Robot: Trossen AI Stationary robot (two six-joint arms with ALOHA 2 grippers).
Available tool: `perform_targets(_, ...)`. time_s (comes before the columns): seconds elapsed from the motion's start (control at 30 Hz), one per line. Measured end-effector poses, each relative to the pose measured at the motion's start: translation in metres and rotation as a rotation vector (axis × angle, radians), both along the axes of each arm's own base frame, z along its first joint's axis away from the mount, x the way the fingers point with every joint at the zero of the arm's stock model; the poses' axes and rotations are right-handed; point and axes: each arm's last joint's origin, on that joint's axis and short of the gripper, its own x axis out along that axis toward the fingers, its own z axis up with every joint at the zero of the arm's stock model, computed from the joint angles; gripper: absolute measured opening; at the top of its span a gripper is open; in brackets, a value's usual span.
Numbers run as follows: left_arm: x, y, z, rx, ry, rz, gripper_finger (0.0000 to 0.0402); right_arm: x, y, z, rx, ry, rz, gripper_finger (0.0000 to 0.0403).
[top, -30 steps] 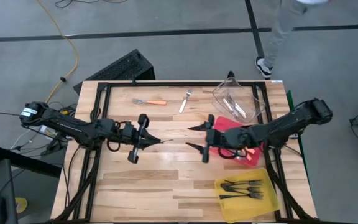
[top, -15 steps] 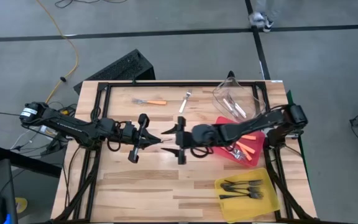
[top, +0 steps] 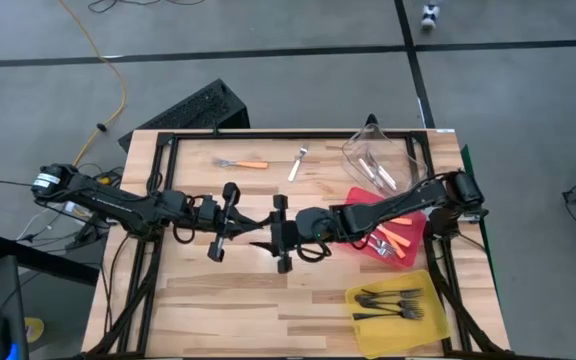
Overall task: Sort silverware by color (type)
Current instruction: Put the black fork into the yellow bin
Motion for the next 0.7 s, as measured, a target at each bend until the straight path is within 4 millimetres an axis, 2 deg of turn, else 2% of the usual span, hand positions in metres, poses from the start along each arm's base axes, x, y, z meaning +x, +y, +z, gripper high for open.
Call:
perform_targets(0.13, 0.0, -0.0001, -0.0002, -0.007, 0.003, 0.0, 0.0, 0.0004, -0.0026, -0.0001, 0.0, 0.002, -0.011, 0.0034)
perform_targets(0.17, 0.0001, 0.0001, -0.0004, -0.008, 0.004, 0.005, 0.0, 0.0004, -0.0027, -0.0002, 0.001, 0.003, -0.013, 0.0023)
perform_targets(0.53, 0.0002, 0.0006, -0.0008, -0.018, 0.01, 0.023, 0.0001, -0.0001, -0.0021, -0.0003, -0.011, 0.002, -0.05, 0.0023)
perform_targets(0.7, 0.0001, -0.0002, -0.0008, 0.033, 0.003, 0.004, 0.0027, -0.0003, -0.002, -0.001, -0.014, 0.008, -0.05, 0.0023)
